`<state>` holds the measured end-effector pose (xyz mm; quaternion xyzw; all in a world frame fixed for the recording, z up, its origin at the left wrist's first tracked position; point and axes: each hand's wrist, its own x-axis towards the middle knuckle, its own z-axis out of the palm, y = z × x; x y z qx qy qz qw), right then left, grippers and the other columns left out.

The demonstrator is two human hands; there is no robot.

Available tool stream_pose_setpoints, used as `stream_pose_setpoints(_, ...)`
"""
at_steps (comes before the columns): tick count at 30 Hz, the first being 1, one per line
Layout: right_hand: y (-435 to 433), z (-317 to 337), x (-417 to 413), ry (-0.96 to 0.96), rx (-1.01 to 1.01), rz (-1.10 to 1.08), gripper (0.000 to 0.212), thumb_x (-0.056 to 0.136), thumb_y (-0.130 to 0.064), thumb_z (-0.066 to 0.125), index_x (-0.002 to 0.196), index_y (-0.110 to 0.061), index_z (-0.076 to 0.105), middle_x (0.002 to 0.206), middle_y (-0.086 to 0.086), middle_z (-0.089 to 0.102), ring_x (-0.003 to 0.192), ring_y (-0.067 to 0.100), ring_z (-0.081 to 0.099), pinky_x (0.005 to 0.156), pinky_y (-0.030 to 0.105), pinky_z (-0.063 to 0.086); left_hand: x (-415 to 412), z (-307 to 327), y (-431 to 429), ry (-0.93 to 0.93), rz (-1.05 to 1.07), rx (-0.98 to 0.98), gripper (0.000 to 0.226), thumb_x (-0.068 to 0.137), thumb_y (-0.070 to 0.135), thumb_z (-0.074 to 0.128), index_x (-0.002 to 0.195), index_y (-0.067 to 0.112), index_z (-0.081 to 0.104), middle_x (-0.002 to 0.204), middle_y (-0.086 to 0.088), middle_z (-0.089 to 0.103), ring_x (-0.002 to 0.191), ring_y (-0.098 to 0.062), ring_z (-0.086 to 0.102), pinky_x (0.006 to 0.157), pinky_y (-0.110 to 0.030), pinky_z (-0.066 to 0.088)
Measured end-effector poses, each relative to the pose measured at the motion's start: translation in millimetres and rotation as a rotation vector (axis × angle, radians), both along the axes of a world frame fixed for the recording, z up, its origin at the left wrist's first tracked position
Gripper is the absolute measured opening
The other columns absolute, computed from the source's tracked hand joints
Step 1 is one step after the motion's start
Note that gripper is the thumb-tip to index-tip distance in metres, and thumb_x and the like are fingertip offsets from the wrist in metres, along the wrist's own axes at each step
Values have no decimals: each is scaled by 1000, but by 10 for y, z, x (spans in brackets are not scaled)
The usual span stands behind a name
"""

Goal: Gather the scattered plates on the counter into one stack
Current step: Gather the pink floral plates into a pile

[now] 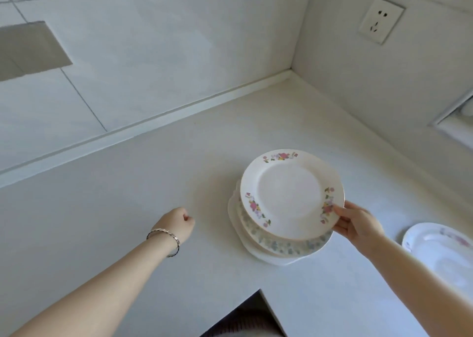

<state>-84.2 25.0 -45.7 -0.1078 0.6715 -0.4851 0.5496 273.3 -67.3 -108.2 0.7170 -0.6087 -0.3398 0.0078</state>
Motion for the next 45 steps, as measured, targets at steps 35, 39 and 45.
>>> stream_pose_setpoints(35, -74, -78, 371, 1252, 395, 556, 51, 88, -24, 51, 134, -8, 37, 137, 15, 37, 128, 34, 32, 101, 41, 36, -34, 25, -111, -13, 32, 38, 18, 86, 17, 45, 68, 17, 47, 87, -16, 72, 84, -32, 70, 80, -38, 53)
stream_pose_setpoints(39, -291, 63, 754, 1239, 14, 837, 40, 93, -23, 48, 132, -18, 48, 132, 2, 51, 124, 19, 45, 91, 28, 40, 163, 32, -65, -23, 82, 24, 19, 86, 18, 43, 67, 16, 46, 87, -16, 72, 80, -31, 69, 79, -38, 52)
stream_pose_setpoints(45, -707, 70, 1852, 1080, -112, 1340, 30, 92, -24, 45, 118, -22, 59, 110, -1, 63, 107, 22, 60, 91, 31, 48, 925, 126, 175, -20, 248, -7, 14, 86, 18, 42, 74, 14, 49, 90, -18, 72, 65, -24, 57, 69, -33, 48)
